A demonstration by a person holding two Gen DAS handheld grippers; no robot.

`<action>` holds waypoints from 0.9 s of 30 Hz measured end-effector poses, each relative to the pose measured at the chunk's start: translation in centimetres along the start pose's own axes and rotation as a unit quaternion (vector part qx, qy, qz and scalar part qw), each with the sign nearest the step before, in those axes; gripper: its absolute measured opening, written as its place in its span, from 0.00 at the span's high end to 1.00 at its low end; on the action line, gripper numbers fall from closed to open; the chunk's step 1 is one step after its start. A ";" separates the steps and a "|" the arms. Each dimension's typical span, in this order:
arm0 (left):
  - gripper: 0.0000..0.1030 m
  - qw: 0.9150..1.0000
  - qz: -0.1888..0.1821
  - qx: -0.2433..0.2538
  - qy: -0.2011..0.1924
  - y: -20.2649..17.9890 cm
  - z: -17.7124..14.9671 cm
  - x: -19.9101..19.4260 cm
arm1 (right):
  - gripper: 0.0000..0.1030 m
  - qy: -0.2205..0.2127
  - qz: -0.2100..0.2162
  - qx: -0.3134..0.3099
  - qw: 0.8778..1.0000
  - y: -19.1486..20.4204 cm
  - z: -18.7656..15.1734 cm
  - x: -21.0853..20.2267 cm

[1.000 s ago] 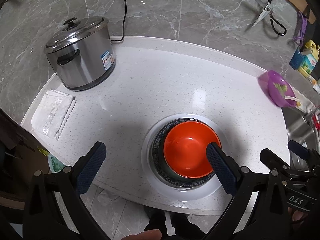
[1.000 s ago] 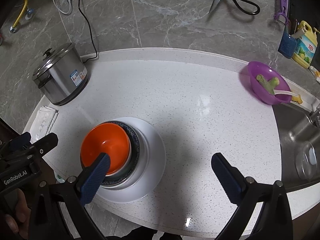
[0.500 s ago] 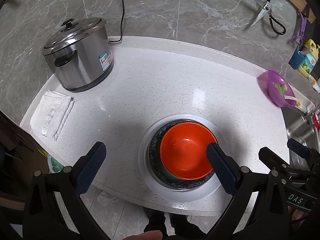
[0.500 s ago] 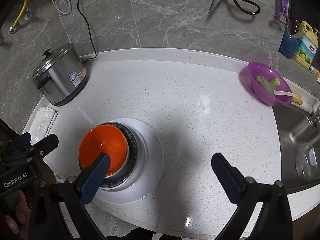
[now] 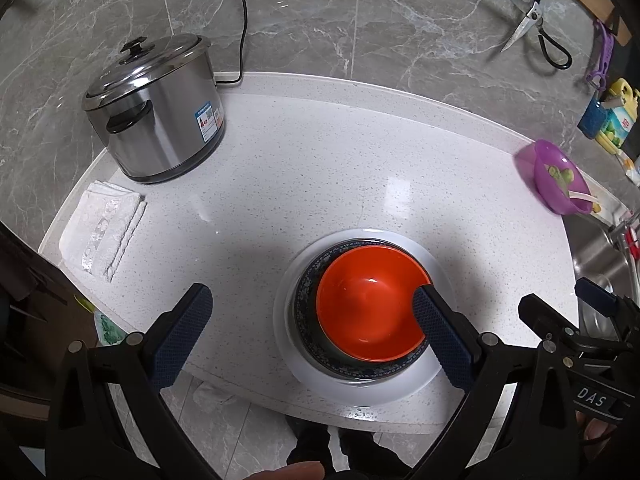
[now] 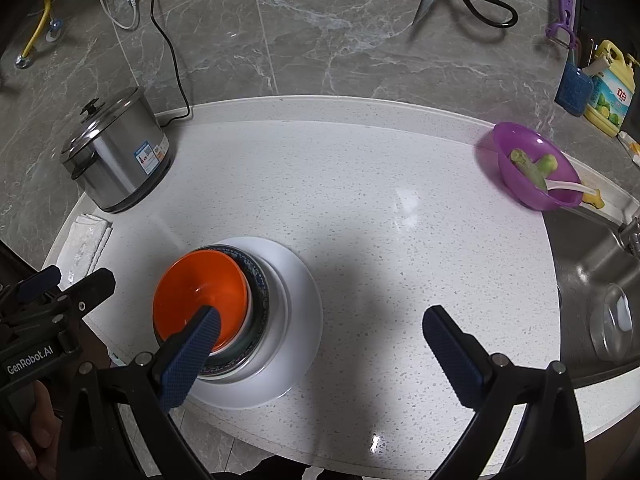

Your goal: Organize plates and bowls

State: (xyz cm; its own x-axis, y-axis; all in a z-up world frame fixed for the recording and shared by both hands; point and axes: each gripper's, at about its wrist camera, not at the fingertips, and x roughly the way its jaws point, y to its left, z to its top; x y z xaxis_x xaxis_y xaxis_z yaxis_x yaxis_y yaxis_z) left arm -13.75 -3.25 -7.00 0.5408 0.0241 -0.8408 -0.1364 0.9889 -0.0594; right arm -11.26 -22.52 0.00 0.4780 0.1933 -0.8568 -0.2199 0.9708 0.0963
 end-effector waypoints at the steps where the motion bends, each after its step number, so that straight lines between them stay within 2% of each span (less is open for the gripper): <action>1: 0.02 1.000 0.000 0.000 0.000 0.0 0.0 0.0 | 0.00 0.000 0.000 0.000 1.000 0.1 0.0 0.0; 27: 0.02 1.000 -0.002 -0.001 0.005 0.3 0.1 0.4 | 0.00 0.002 -0.001 0.004 1.000 0.2 -0.3 0.2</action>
State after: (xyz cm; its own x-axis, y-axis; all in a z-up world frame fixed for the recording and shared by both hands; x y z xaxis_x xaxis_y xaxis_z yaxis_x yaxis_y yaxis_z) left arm -13.46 -2.97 -7.28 0.5336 0.0197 -0.8455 -0.1364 0.9886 -0.0631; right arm -11.44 -22.36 -0.25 0.4752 0.1905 -0.8590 -0.2122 0.9723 0.0982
